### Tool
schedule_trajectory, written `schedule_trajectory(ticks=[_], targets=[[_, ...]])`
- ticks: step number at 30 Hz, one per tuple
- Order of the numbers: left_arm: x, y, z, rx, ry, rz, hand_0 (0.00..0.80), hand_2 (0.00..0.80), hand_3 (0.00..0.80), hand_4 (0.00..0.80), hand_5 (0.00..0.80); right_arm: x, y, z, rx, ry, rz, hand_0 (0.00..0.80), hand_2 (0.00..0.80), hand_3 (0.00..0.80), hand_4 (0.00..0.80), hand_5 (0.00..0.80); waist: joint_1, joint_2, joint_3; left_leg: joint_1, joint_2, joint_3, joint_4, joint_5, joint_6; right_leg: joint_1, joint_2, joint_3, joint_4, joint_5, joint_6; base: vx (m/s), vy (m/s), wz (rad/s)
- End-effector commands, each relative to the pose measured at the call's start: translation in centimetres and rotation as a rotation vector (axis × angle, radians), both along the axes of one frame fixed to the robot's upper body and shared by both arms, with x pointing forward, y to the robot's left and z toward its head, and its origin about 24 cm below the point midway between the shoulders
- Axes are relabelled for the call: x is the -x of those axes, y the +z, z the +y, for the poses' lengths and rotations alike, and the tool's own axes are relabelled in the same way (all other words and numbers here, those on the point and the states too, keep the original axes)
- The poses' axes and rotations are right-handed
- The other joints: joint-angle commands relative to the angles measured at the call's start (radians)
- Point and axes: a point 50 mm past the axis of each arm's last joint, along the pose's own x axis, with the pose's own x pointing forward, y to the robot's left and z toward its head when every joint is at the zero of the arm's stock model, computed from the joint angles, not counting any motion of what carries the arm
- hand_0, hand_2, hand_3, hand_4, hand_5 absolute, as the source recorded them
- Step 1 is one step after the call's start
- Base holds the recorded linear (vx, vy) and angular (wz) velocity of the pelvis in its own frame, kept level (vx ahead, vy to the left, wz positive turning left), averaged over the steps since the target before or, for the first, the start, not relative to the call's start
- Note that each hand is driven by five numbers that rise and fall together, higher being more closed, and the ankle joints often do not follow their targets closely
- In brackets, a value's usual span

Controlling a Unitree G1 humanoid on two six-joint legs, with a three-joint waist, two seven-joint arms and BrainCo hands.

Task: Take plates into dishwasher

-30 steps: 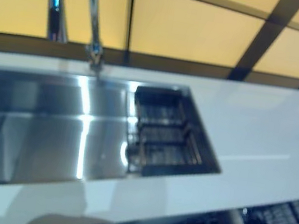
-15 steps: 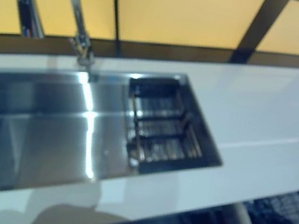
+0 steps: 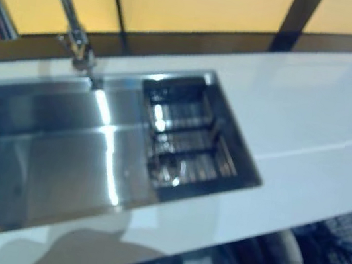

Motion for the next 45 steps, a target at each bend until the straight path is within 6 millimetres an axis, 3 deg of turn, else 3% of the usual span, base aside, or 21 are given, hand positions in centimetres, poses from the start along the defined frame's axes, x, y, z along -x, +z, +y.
schedule_trajectory(ticks=[1, 7, 11, 21, 30, 45], targets=[[-7.2, 1.5, -1.0, 0.008, -0.196, -0.254, 0.0, 0.0, 0.0, 0.0, 0.0, -3.4, 3.6, 0.4, 0.12, 0.093, -0.08, 0.8, 0.8, 0.8, 0.8, 0.8, -0.042, 0.049, 0.013, 0.024, 0.016, 0.012, 0.016, -0.052, -0.01, -0.066, 0.063, -0.02, 0.069, -0.013, 0.041, -0.035, 0.018, -0.17], [-10.6, 2.1, -3.9, 0.036, -0.396, -0.358, 0.0, 0.0, 0.0, 0.0, 0.0, -5.3, 4.8, 1.1, 0.175, 0.197, -0.051, 0.8, 0.8, 0.8, 0.8, 0.8, -0.088, 0.101, 0.043, 0.008, 0.021, 0.053, 0.014, -0.05, -0.017, -0.106, 0.061, 0.012, 0.066, -0.005, 0.047, -0.086, 0.064, -0.17], [-12.1, 2.3, -5.2, 0.043, -0.434, -0.393, 0.0, 0.0, 0.0, 0.0, 0.0, -6.6, 5.7, 1.6, 0.214, 0.268, -0.032, 0.8, 0.8, 0.8, 0.8, 0.8, -0.117, 0.134, 0.065, -0.003, 0.022, 0.081, 0.008, -0.049, -0.024, -0.129, 0.058, 0.034, 0.054, 0.003, 0.052, -0.071, 0.083, -0.17], [-12.9, 2.1, -7.0, 0.073, -0.436, -0.41, 0.0, 0.0, 0.0, 0.0, 0.0, -9.2, 5.8, 3.4, 0.343, 0.451, 0.174, 0.8, 0.8, 0.8, 0.8, 0.8, -0.157, 0.183, 0.094, 0.002, 0.016, 0.125, 0.012, -0.068, -0.027, -0.144, 0.042, 0.062, 0.028, 0.015, 0.061, -0.015, 0.064, -0.12], [-12.4, 1.6, -7.9, 0.103, -0.435, -0.405, 0.0, 0.0, 0.0, 0.0, 0.0, -10.2, 3.7, 4.6, 0.371, 0.54, 0.303, 0.8, 0.8, 0.8, 0.8, 0.8, -0.156, 0.197, 0.097, 0.009, 0.004, 0.133, 0.036, -0.096, -0.015, -0.138, 0.029, 0.073, 0.027, 0.015, 0.063, 0.031, 0.034, -0.03], [-12.0, 1.4, -7.8, 0.092, -0.441, -0.386, 0.0, 0.0, 0.0, 0.0, 0.0, -9.2, -1.0, 5.6, 0.334, 0.635, 0.605, 0.8, 0.8, 0.8, 0.8, 0.8, -0.133, 0.167, 0.086, 0.013, 0.001, 0.112, 0.037, -0.1, -0.006, -0.129, 0.042, 0.074, 0.03, 0.015, 0.065, 0.01, -0.01, 0.0]])
